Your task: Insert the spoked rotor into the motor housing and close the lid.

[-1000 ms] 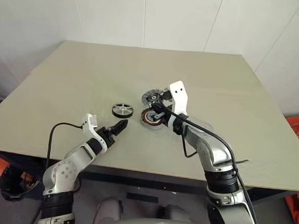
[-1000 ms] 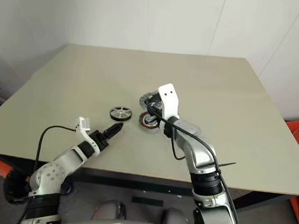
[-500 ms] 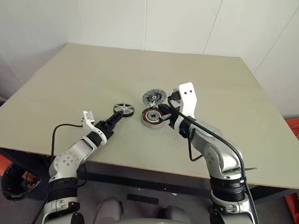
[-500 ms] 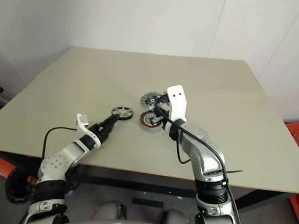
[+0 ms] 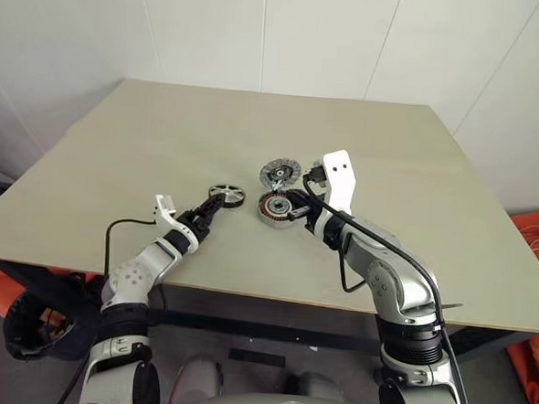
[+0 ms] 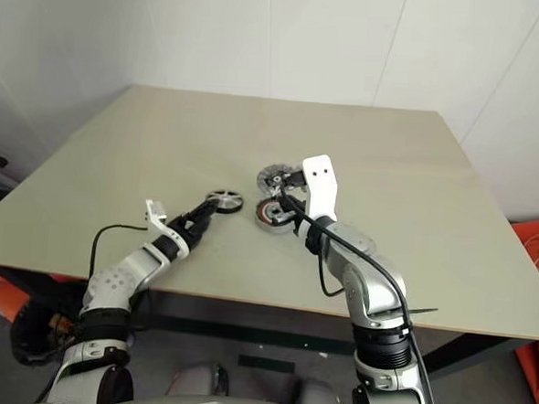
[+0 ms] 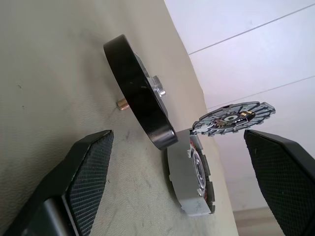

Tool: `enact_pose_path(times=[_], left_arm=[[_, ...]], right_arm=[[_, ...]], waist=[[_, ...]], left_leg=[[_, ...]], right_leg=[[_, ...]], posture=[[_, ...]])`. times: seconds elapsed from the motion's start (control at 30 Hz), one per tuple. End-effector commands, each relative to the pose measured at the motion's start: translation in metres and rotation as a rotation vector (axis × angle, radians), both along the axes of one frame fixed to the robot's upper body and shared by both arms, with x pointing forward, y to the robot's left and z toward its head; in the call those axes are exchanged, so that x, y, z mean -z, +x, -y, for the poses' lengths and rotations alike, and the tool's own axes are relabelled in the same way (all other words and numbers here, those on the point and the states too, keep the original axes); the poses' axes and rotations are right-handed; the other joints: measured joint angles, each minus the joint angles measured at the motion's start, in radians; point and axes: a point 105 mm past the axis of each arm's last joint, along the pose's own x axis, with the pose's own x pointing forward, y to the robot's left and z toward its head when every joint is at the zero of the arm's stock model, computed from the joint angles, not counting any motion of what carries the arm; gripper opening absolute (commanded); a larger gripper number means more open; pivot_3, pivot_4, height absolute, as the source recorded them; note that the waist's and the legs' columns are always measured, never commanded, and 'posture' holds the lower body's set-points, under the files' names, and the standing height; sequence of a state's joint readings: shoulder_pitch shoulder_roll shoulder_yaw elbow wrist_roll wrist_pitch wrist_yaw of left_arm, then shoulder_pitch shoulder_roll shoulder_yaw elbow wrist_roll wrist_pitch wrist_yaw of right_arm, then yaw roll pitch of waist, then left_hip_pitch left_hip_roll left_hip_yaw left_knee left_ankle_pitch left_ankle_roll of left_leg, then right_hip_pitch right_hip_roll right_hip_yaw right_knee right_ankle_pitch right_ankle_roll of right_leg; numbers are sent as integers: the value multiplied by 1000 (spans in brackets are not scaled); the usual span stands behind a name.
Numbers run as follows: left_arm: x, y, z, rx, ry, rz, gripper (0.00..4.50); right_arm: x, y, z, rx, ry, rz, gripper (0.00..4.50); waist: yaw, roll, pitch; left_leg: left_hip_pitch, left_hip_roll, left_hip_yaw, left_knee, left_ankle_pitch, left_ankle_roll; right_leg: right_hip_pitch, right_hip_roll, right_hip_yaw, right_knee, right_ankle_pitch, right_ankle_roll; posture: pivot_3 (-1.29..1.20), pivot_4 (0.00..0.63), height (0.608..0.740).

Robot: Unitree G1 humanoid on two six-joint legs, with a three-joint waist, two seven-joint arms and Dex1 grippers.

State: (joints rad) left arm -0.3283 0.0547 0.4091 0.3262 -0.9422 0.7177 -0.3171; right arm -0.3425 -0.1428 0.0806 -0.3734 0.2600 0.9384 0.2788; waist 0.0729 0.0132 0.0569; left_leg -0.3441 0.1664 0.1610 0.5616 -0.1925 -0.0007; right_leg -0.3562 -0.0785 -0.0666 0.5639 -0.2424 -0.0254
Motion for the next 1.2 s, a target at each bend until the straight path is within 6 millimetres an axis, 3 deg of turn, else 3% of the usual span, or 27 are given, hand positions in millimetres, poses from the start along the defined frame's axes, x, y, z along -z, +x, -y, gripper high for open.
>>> enact_pose_path(times=[0.03,0.1,0.17,0.23,0.4,0.5,0.6,0.7,0.8,0.9,1.07,1.13,1.2], left_arm=[[-8,9,6,1,-40,22,4500],[-9,10,9,10,-52,24,4500],[-13,12,12,14,-73,36,4500],[-21,14,16,25,-102,63,4500],[-25,20,22,21,-118,60,4500],[-35,24,29,18,-143,77,4500],[-40,24,37,29,-149,72,4500],[-44,23,41,36,-159,65,3970],[-47,21,41,34,-156,54,3034],[-51,17,39,29,-153,46,2066],[-56,10,28,-18,-159,31,428],[-55,7,24,-35,-166,22,283],[-52,4,21,-47,-172,8,17]], right_arm=[[-17,-2,0,-4,19,66,36],[-17,-2,0,-2,18,64,36],[-16,-2,0,-2,17,62,36],[-16,-2,0,-2,17,61,36],[-15,-3,0,-3,16,60,36],[-14,-3,0,-4,15,59,36],[-14,-2,0,-4,14,61,36],[-15,-2,0,-2,13,63,0],[-15,-2,0,1,13,63,0],[-15,-1,1,2,13,63,0],[-15,0,2,5,13,64,0],[-15,0,2,6,13,63,0],[-15,0,2,5,13,64,0]], waist=[[-2,6,5],[-4,11,11],[-4,9,15],[2,2,20],[7,3,21],[12,-4,20],[22,-8,20],[26,-8,19],[26,-8,18],[24,-8,18],[24,-8,19],[24,-8,19],[24,-8,19]], left_leg=[[0,1,-4,0,0,0],[0,3,-11,-3,0,0],[-1,3,-11,-8,0,0],[4,-5,-6,-18,-1,0],[-6,2,-13,-15,1,-2],[-6,-2,-9,-14,5,-8],[-8,-10,-5,-4,11,-10],[-13,-9,-6,-1,9,-6],[-29,-7,-10,4,9,-1],[-38,1,-12,10,8,1],[-33,4,-11,11,4,-3],[-28,4,-10,11,5,-5],[-19,4,-10,11,6,-7]], right_leg=[[4,-1,-8,-7,0,0],[12,-1,-19,-21,0,0],[19,-1,-19,-22,0,0],[7,-5,-14,-21,0,0],[8,-15,-41,-30,0,2],[6,-15,-29,-26,8,10],[-1,-15,-8,-6,42,6],[-13,-12,-3,13,35,-8],[-31,-7,-3,27,30,-10],[-35,1,-4,27,29,-12],[-30,2,-4,27,28,-13],[-26,2,-3,27,25,-17],[-16,2,-3,26,21,-10]], posture=[[0,0,740],[0,0,740],[0,0,740],[0,0,740],[0,0,740],[0,0,740],[0,0,740],[0,0,740],[0,0,740],[0,0,740],[0,0,740],[0,0,740],[0,0,740]])
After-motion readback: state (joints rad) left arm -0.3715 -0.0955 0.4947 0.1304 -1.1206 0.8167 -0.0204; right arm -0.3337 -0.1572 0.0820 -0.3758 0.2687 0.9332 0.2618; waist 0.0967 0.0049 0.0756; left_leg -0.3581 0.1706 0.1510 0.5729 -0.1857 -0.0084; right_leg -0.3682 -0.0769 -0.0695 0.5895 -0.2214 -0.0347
